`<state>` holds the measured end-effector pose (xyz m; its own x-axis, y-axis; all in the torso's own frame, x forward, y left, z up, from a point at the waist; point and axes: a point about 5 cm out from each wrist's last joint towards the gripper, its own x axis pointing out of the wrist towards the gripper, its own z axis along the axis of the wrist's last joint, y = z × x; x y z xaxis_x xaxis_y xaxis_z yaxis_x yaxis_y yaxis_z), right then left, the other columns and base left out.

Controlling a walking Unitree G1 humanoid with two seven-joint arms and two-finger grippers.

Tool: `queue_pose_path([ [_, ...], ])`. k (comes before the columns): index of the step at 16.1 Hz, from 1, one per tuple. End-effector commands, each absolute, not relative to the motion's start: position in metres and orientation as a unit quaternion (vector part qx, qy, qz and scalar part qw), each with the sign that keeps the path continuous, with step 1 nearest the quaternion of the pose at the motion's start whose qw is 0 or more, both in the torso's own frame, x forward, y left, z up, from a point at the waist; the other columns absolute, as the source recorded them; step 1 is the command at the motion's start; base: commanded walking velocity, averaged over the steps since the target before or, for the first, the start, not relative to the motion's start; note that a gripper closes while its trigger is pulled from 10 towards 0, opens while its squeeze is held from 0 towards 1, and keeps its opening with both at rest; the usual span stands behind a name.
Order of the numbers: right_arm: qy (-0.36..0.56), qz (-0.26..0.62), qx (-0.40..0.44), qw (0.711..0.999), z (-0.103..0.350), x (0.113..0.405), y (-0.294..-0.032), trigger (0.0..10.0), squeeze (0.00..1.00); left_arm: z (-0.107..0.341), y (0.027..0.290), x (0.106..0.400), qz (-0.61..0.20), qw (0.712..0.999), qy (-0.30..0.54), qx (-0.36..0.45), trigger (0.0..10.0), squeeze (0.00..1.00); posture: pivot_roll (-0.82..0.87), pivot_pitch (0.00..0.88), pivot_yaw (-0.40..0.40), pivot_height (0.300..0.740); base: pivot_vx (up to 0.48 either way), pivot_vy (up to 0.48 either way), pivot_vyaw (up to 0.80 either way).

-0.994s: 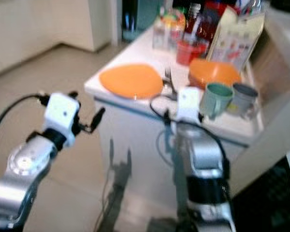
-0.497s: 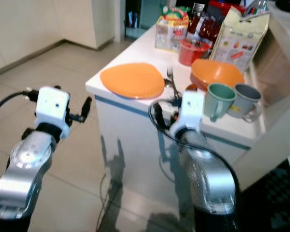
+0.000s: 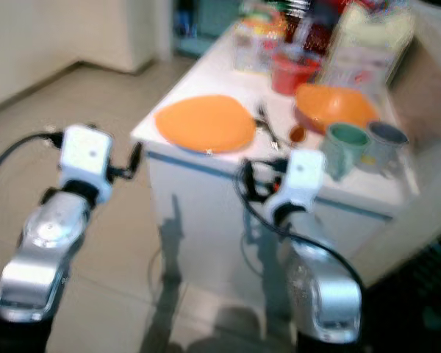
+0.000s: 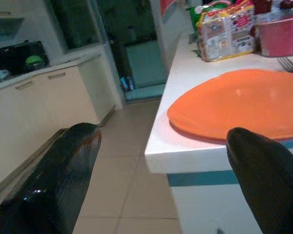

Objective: Setting the table

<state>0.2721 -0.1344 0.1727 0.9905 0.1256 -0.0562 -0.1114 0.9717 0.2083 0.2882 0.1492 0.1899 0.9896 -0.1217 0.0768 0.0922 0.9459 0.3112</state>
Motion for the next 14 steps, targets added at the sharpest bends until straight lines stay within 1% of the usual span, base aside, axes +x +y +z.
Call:
queue_pose_path([
  [1,0.014,0.044,0.102,0.994,0.179,0.274,-0.143,10.0,0.00,0.190,0.143,0.289,-0.065,0.984,-0.052,0.157,10.0,0.00,0.01,0.000,-0.041,0.740,0.000,0.401,-0.66],
  [5,0.007,0.050,0.112,0.992,0.181,0.278,-0.138,10.0,0.00,0.193,0.146,0.292,-0.065,0.983,-0.057,0.162,10.0,0.00,0.02,0.000,-0.034,0.740,0.000,0.400,-0.65],
  [11,0.001,0.039,0.121,0.992,0.181,0.280,-0.139,10.0,0.00,0.196,0.146,0.299,-0.072,0.981,-0.066,0.166,10.0,0.00,0.01,0.000,-0.017,0.740,0.000,0.401,-0.66],
  [12,0.002,0.038,0.121,0.992,0.180,0.280,-0.139,10.0,0.00,0.198,0.144,0.299,-0.071,0.980,-0.075,0.173,10.0,0.00,0.01,0.000,-0.018,0.740,0.000,0.000,-0.65],
  [14,0.004,0.042,0.111,0.993,0.180,0.281,-0.139,10.0,0.00,0.200,0.141,0.300,-0.072,0.975,-0.086,0.190,10.0,0.00,0.01,0.000,-0.022,0.740,0.000,-0.480,0.00],
])
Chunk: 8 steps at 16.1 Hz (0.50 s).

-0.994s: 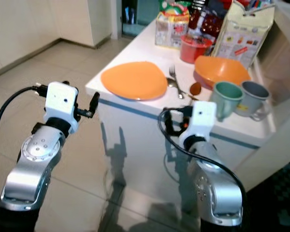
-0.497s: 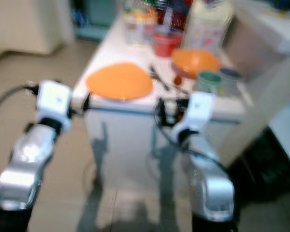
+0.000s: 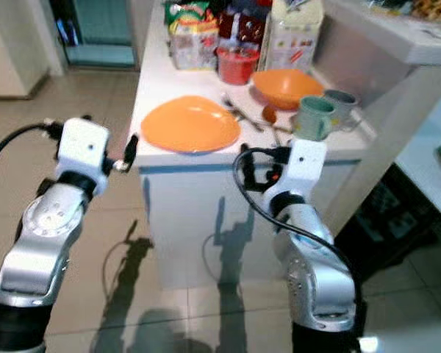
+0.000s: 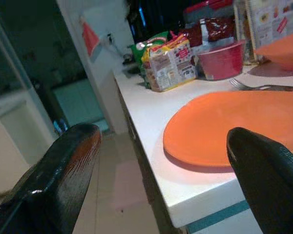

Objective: Setting the table

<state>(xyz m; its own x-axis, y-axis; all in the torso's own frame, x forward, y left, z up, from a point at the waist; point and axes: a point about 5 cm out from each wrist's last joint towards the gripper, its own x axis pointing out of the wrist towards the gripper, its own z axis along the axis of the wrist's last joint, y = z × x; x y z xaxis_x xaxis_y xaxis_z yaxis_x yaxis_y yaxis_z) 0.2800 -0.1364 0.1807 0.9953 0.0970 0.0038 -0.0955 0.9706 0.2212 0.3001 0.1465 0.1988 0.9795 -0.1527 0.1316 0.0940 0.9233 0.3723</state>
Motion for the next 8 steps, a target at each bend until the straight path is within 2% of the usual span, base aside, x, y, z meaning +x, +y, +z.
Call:
queue_pose_path([
  [1,0.008,0.045,0.100,0.994,0.1800,0.2823,-0.1384,10.0,0.00,0.1997,0.1404,0.3004,-0.072,0.976,-0.084,0.188,10.0,0.00,0.01,0.000,-0.024,0.740,0.000,-0.480,0.00],
  [2,0.009,0.047,0.092,0.995,0.1808,0.2840,-0.1377,10.0,0.00,0.1995,0.1407,0.3011,-0.071,0.977,-0.083,0.184,10.0,0.00,0.01,0.000,-0.026,0.740,0.000,-0.480,0.00],
  [7,0.012,0.046,0.085,0.995,0.1843,0.2893,-0.1404,10.0,0.00,0.1964,0.1444,0.3025,-0.060,0.985,-0.064,0.151,10.0,0.00,0.01,0.000,-0.038,0.740,0.000,0.000,0.00],
  [8,0.013,0.050,0.086,0.995,0.1849,0.2905,-0.1426,10.0,1.00,0.1961,0.1433,0.3013,-0.059,0.986,-0.063,0.143,10.0,0.00,0.02,0.000,-0.046,0.740,0.000,0.000,0.00],
])
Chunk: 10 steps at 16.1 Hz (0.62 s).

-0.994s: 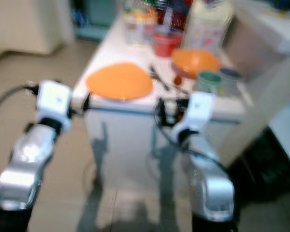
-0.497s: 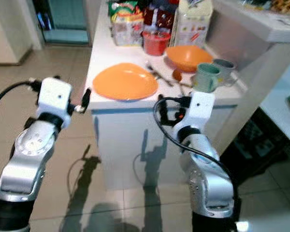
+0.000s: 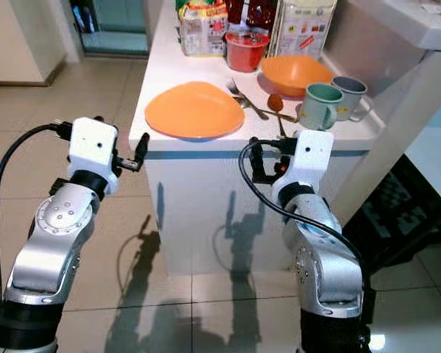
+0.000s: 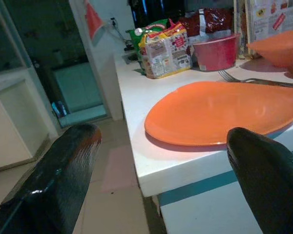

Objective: Setting the table

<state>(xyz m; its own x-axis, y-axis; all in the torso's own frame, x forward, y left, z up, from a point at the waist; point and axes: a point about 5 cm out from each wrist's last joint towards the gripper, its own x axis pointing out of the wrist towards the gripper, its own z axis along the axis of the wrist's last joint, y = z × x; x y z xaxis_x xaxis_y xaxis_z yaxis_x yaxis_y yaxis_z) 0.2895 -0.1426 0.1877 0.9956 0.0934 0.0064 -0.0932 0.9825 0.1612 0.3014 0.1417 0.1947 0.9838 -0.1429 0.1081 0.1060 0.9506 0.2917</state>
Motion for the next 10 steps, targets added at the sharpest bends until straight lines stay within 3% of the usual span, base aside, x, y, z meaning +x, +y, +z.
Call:
queue_pose_path([
  [1,0.013,0.054,0.080,0.995,0.185,0.291,-0.144,10.0,1.00,0.196,0.143,0.301,-0.056,0.987,-0.063,0.137,10.0,0.00,0.02,0.000,-0.051,0.740,0.000,0.000,0.00],
  [3,0.020,0.060,0.059,0.996,0.185,0.294,-0.144,10.0,1.00,0.197,0.144,0.300,-0.047,0.986,-0.071,0.146,10.0,0.00,0.02,0.000,-0.056,0.740,0.000,0.000,0.00],
  [5,0.029,0.061,0.041,0.997,0.183,0.297,-0.143,10.0,0.00,0.197,0.146,0.301,-0.040,0.984,-0.070,0.157,10.0,0.00,0.02,0.000,-0.064,0.740,0.000,0.000,0.00],
  [7,0.041,0.063,0.041,0.996,0.180,0.299,-0.140,10.0,0.00,0.201,0.146,0.301,-0.040,0.985,-0.079,0.151,10.0,0.00,0.03,0.000,-0.069,0.740,0.000,0.000,0.00],
  [10,0.041,0.073,0.040,0.996,0.182,0.302,-0.136,10.0,0.00,0.205,0.147,0.301,-0.038,0.985,-0.087,0.143,10.0,0.00,0.03,0.000,-0.076,0.740,0.306,0.000,-0.43],
])
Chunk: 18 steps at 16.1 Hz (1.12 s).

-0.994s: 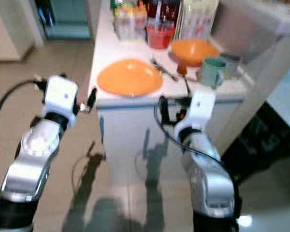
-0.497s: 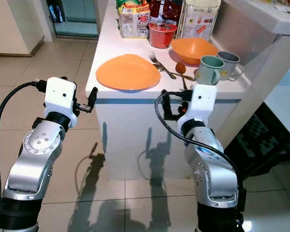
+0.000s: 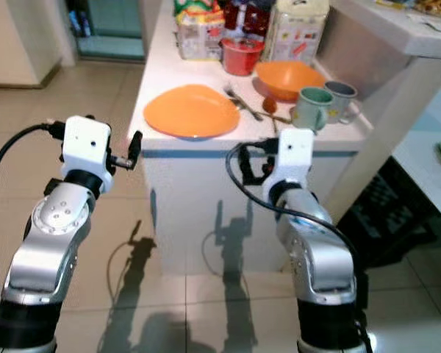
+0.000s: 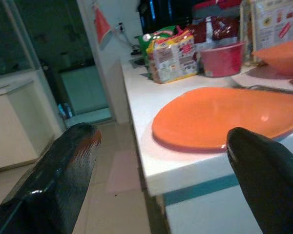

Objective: Setting the table

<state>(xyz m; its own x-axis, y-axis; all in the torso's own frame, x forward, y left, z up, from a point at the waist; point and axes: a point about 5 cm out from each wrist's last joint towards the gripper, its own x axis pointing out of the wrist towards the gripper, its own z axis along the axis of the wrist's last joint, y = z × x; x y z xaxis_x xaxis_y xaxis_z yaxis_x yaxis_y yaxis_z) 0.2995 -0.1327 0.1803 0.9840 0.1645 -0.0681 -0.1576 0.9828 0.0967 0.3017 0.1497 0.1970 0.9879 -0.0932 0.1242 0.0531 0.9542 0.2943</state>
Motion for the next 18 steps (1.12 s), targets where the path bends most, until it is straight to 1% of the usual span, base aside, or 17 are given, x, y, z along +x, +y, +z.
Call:
queue_pose_path([
  [1,0.041,0.074,0.039,0.996,0.1818,0.3024,-0.1357,10.0,0.00,0.2050,0.1474,0.3014,-0.037,0.985,-0.087,0.143,10.0,0.00,0.03,0.000,-0.076,0.740,0.364,0.000,0.00],
  [9,0.037,0.083,0.038,0.995,0.1840,0.3075,-0.1312,10.0,0.00,0.2084,0.1493,0.3026,-0.039,0.984,-0.095,0.144,10.0,0.00,0.04,0.000,-0.081,0.740,0.391,0.000,0.00],
  [13,0.040,0.078,0.046,0.995,0.1820,0.3071,-0.1319,10.0,0.00,0.2101,0.1497,0.3042,-0.042,0.984,-0.097,0.147,10.0,0.00,0.04,0.000,-0.070,0.740,0.392,0.000,-0.52],
  [18,0.037,0.077,0.051,0.995,0.1825,0.3062,-0.1319,10.0,0.00,0.2117,0.1507,0.3060,-0.045,0.982,-0.098,0.153,10.0,0.00,0.04,0.000,-0.060,0.740,0.392,0.000,0.00],
])
